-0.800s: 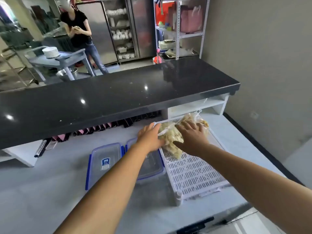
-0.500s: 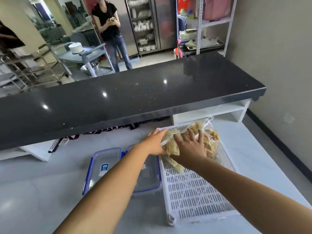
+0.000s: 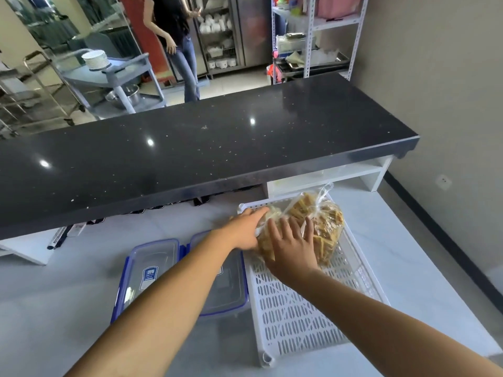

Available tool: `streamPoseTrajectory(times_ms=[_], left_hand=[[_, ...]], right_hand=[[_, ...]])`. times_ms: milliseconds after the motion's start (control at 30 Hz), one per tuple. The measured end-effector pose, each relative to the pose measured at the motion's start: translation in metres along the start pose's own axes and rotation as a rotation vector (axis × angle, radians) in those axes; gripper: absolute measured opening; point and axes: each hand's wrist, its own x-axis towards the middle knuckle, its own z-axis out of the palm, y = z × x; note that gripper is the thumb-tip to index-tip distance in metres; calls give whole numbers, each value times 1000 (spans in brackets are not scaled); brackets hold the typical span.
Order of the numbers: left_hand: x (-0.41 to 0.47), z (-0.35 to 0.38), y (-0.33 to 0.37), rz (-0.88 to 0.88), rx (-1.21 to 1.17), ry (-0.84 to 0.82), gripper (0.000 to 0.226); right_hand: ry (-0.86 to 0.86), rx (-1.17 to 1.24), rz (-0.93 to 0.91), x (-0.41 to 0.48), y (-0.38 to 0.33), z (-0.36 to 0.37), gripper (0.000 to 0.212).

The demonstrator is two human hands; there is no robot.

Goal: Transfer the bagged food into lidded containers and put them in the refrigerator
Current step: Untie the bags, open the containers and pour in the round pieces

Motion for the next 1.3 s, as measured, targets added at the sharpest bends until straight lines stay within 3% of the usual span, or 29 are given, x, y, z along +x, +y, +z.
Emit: streamPoseTrajectory(times_ms=[200,400,500,600,833,967,1033,1200,1300], left_hand=[[-28,15,3,-22,-125,61,104],[-78,37,29,47,-100,50,93],[-100,47,39,113,-146,-28,103],[-120,58,49,194,-209,-132,115],[-128,80,43,318,-373,-105,70],[-124,85,45,361,-469,26,54],[-121,83,51,407,-471,74,48],[-108,84,71,491,-393,126,42],[-103,91,78,506,-309,231,39]], right_hand=[[204,69,-10,-22,2,6,55],[255,115,-79,-67,17,-3,56],[220,115,-157,-94,36,-16,62],[136,197,-201,-124,59,-29,55],[0,418,-16,-181,73,-36,55],[92,570,147,-177,66,-52,42],[102,587,220,-170,65,-58,33],[-65,463,258,-154,59,-55,22],[-24,439,306,-153,51,-46,13]])
